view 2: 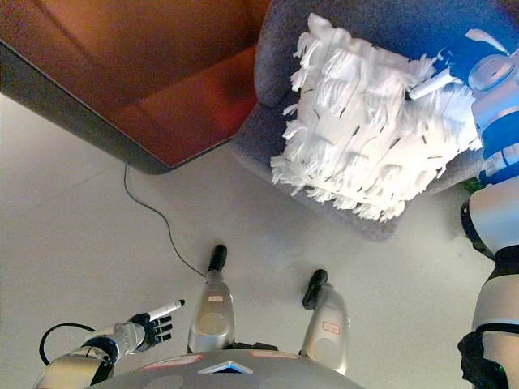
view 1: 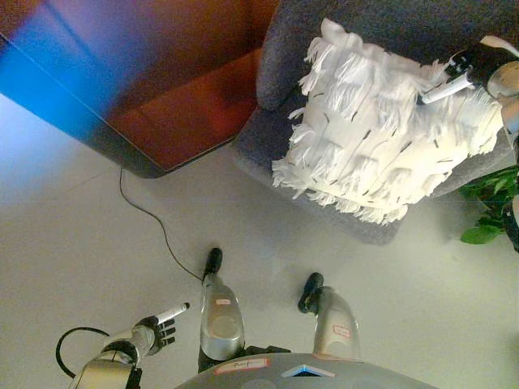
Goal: Pick up the pillow and put it on the sofa.
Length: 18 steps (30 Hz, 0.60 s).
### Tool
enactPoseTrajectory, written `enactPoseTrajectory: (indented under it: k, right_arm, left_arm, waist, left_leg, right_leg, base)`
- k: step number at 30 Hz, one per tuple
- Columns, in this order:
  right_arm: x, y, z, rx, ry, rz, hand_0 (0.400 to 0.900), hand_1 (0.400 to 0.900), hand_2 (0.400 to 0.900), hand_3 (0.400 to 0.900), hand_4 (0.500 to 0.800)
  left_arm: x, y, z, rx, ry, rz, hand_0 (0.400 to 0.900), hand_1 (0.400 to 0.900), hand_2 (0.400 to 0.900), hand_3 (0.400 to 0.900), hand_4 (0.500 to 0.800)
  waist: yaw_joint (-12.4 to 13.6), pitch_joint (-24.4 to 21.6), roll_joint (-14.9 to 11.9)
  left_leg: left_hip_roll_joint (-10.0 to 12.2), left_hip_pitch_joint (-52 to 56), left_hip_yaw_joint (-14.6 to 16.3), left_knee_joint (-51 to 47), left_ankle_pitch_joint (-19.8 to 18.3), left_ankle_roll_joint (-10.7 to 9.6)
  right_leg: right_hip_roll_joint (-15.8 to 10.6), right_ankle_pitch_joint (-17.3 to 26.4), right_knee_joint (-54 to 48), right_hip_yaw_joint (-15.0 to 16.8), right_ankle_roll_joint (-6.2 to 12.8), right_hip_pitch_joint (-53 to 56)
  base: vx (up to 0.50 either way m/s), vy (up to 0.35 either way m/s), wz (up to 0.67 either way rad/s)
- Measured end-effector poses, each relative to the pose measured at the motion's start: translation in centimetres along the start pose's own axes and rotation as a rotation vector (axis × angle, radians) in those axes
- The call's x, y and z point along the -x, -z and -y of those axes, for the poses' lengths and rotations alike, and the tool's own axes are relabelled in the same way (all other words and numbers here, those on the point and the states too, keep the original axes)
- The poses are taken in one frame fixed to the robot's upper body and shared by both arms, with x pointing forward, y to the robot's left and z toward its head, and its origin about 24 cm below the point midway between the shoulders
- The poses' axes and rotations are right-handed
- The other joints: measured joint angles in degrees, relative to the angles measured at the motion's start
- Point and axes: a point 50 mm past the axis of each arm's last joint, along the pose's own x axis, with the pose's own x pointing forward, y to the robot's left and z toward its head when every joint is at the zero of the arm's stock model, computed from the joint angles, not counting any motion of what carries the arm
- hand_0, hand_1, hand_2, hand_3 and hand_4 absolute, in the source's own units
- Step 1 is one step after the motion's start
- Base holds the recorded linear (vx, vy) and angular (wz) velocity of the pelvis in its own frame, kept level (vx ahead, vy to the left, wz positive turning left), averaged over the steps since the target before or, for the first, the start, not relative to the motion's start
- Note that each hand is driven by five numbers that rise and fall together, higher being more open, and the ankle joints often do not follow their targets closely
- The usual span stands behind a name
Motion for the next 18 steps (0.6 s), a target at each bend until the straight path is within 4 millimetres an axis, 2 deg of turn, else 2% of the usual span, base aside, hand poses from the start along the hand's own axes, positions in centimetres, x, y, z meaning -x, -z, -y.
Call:
enactPoseTrajectory:
  k: [3, 10, 18]
  right_arm:
    - [0.1, 0.0, 0.4, -0.001, 0.012, -0.009, 0.900, 0.900, 0.900, 0.900, 0.800]
    - [0.2, 0.0, 0.8, 0.022, 0.030, -0.014, 0.900, 0.900, 0.900, 0.900, 0.800]
    - [0.6, 1.6, 2.4, 0.014, 0.085, -0.052, 0.900, 0.900, 0.900, 0.900, 0.800]
  left_arm:
    - [0.0, 0.2, -0.1, 0.002, 0.014, 0.009, 0.900, 0.900, 0.900, 0.900, 0.800]
    - [0.0, 0.3, 0.0, 0.004, 0.072, 0.010, 0.900, 0.900, 0.900, 0.900, 0.800]
    - [0.0, 0.1, 0.1, 0.021, 0.113, 0.024, 0.900, 0.900, 0.900, 0.900, 0.800]
  waist:
    - [0.7, 0.2, 0.4]
    - [0.5, 0.4, 0.8]
    - [0.4, 0.4, 0.8]
  left_leg:
    - [-0.1, -0.1, 0.8, -0.2, 0.3, 0.3]
    - [-0.1, 0.0, 1.4, -0.3, 0.4, 0.2]
    - [-0.1, 1.9, 3.6, -1.4, 0.7, 0.0]
  right_leg:
    - [-0.4, -0.7, 1.4, 0.3, -0.17, -1.0]
    - [-0.5, -0.9, 1.9, 0.7, -0.26, -1.6]
    - [-0.4, -0.7, 0.9, 1.5, -0.01, -0.7]
  base:
    - [0.01, 0.031, -0.08]
    - [0.02, 0.036, -0.04]
    - [0.04, 0.064, -0.15]
